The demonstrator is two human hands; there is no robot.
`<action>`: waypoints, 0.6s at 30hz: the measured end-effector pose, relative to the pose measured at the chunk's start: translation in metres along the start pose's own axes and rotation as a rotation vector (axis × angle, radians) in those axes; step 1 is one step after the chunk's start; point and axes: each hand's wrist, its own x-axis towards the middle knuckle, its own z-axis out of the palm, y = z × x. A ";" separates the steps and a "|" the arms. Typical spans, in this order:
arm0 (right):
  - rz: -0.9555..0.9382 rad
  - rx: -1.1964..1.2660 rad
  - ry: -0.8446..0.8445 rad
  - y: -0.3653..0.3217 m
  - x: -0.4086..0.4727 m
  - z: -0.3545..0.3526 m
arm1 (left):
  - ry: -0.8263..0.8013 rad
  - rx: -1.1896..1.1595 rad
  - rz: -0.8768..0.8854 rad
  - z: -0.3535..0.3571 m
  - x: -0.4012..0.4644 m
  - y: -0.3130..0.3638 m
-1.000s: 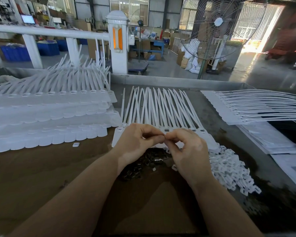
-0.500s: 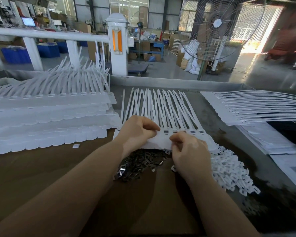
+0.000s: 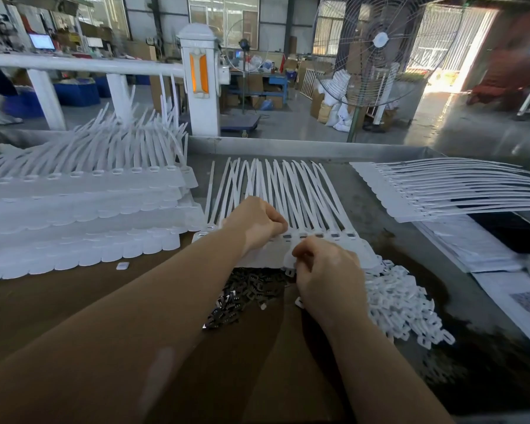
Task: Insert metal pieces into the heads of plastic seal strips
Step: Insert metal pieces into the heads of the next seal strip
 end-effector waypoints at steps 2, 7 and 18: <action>-0.001 -0.007 0.000 0.000 0.000 0.000 | -0.015 0.016 -0.016 0.002 0.002 0.003; -0.008 -0.014 -0.009 0.001 0.001 0.000 | -0.043 0.068 -0.073 0.004 0.006 0.009; 0.007 0.006 -0.017 0.000 0.001 0.000 | -0.083 0.176 -0.178 0.002 0.015 0.021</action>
